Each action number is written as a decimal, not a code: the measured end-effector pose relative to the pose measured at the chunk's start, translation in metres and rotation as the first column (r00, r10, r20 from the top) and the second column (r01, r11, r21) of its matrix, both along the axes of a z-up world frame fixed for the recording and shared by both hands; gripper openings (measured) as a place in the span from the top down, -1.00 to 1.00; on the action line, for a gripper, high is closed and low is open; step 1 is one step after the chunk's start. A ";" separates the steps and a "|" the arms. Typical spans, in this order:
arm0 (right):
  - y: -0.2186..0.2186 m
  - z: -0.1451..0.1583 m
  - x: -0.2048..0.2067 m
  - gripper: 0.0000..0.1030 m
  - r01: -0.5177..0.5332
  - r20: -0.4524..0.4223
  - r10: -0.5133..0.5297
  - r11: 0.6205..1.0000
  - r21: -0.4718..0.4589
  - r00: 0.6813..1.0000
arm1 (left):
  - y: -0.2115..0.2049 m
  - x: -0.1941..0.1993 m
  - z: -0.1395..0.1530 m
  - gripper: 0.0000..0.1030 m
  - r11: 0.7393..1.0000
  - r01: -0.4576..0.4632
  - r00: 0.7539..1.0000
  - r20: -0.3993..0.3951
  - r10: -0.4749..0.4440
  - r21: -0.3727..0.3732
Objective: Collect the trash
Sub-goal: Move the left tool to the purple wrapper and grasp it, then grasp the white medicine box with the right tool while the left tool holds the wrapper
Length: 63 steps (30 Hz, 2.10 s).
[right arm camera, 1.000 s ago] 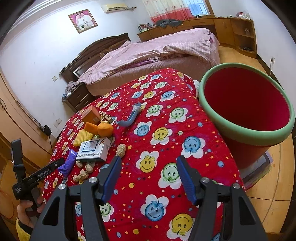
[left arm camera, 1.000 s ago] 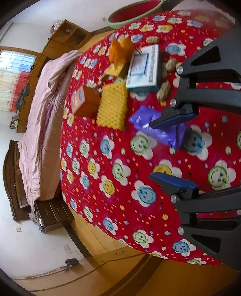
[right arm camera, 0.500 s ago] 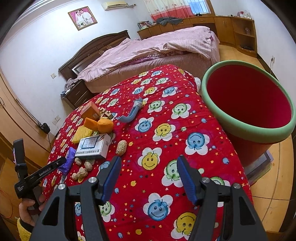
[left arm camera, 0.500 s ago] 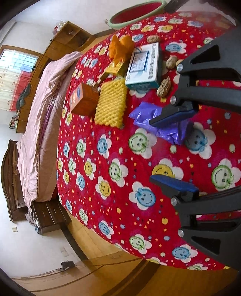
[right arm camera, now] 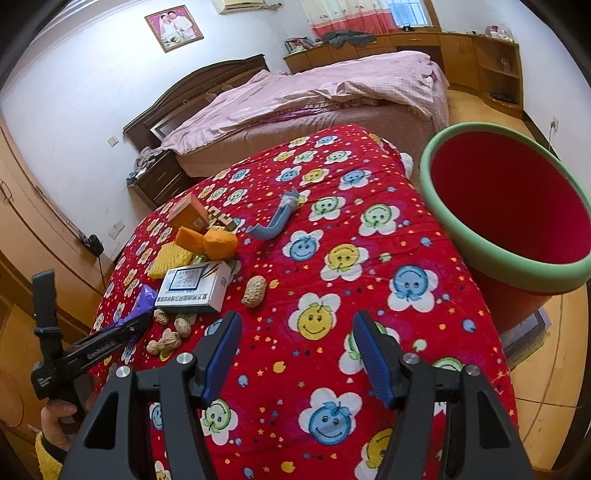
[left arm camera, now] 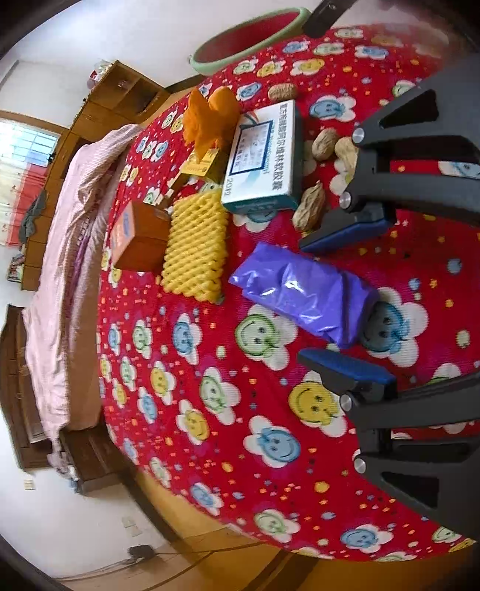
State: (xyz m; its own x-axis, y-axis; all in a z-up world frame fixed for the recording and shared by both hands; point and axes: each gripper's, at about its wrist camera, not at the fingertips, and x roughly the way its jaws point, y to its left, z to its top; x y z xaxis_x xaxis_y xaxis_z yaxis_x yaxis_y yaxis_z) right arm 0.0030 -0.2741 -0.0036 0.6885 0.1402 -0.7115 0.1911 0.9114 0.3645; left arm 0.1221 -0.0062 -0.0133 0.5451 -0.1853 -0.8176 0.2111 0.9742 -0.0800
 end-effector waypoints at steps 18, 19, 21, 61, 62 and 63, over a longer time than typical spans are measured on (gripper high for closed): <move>0.059 0.007 0.044 -0.63 -0.163 -0.022 0.163 0.987 0.002 0.986 | 0.039 -0.011 0.021 0.40 0.992 -0.110 0.991 0.064 0.114 -0.064; 0.066 0.006 0.050 -0.75 -0.167 -0.028 0.167 0.986 0.006 0.986 | 0.042 -0.012 0.022 0.40 0.991 -0.115 0.990 0.068 0.119 -0.064; 0.073 0.004 0.057 -0.87 -0.169 -0.036 0.170 0.985 0.017 0.985 | 0.045 -0.013 0.023 0.40 0.990 -0.123 0.989 0.075 0.128 -0.065; 0.105 0.011 0.071 -0.86 -0.110 0.026 0.113 0.987 -0.119 0.993 | 0.053 -0.030 0.047 0.40 0.983 -0.115 0.984 0.119 0.133 -0.145; 0.103 0.014 0.068 -0.86 -0.108 0.034 0.113 0.987 -0.121 0.993 | 0.051 -0.030 0.049 0.40 0.983 -0.110 0.984 0.121 0.128 -0.146; 0.099 0.017 0.064 -0.86 -0.103 0.044 0.110 0.987 -0.125 0.993 | 0.046 -0.031 0.051 0.40 0.984 -0.103 0.985 0.124 0.121 -0.145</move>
State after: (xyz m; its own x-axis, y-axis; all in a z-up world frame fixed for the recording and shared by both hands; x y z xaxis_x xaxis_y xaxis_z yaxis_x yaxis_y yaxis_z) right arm 0.0667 -0.1749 0.0139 0.7101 0.1289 -0.6922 0.0746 0.9638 0.2560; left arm 0.0910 0.0402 0.0374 0.6704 -0.2228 -0.7078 0.1192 0.9738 -0.1936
